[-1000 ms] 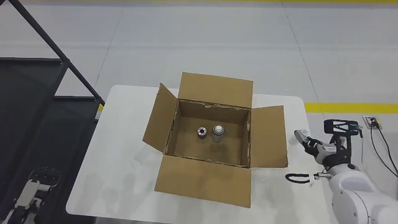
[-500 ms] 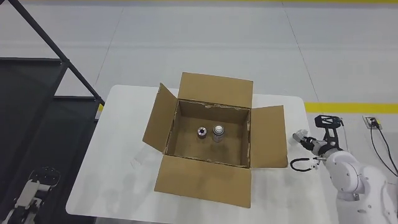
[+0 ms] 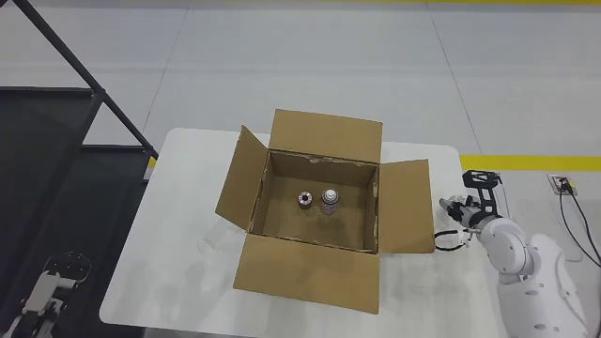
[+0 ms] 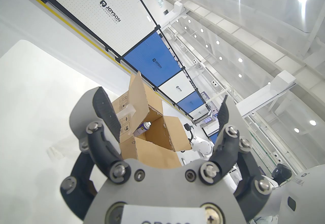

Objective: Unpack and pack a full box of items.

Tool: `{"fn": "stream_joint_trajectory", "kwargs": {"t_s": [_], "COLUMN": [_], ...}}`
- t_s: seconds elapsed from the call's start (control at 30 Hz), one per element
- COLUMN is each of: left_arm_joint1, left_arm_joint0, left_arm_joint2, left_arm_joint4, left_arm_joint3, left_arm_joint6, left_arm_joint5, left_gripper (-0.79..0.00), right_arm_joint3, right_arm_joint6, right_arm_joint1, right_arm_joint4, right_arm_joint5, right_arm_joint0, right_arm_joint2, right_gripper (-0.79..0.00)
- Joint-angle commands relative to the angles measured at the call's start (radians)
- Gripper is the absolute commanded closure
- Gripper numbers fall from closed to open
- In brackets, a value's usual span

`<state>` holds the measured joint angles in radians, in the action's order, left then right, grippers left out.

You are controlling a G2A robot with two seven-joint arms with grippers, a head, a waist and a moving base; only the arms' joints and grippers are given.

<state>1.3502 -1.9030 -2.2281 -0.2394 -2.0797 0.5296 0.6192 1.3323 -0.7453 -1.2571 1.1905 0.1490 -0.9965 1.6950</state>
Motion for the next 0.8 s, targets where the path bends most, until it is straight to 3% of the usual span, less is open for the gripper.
{"fn": "stream_joint_trajectory", "kwargs": {"t_s": [0.0,0.17,0.33,0.6,0.77], "left_arm_joint1": [0.000,0.000,0.000,0.000,0.000], "left_arm_joint0": [0.000,0.000,0.000,0.000,0.000], "left_arm_joint2": [0.000,0.000,0.000,0.000,0.000], "left_arm_joint4": [0.000,0.000,0.000,0.000,0.000], "left_arm_joint3": [0.000,0.000,0.000,0.000,0.000], "left_arm_joint6": [0.000,0.000,0.000,0.000,0.000], "left_arm_joint5": [0.000,0.000,0.000,0.000,0.000], "left_gripper": [-0.785,-0.785,-0.785,-0.785,-0.785], "right_arm_joint3": [0.002,0.047,0.177,0.677,0.894], "right_arm_joint6": [0.002,0.020,0.039,0.127,0.135], "right_arm_joint1": [0.002,0.008,0.012,0.002,-0.002], "right_arm_joint4": [-0.001,-0.031,-0.099,-0.290,-0.306], "right_arm_joint5": [0.001,-0.009,-0.051,-0.175,-0.187], "right_arm_joint0": [-0.001,-0.029,-0.092,-0.310,-0.402], "right_arm_joint2": [-0.001,0.017,0.069,0.155,0.107], "right_gripper": [0.000,0.000,0.000,0.000,0.000]}}
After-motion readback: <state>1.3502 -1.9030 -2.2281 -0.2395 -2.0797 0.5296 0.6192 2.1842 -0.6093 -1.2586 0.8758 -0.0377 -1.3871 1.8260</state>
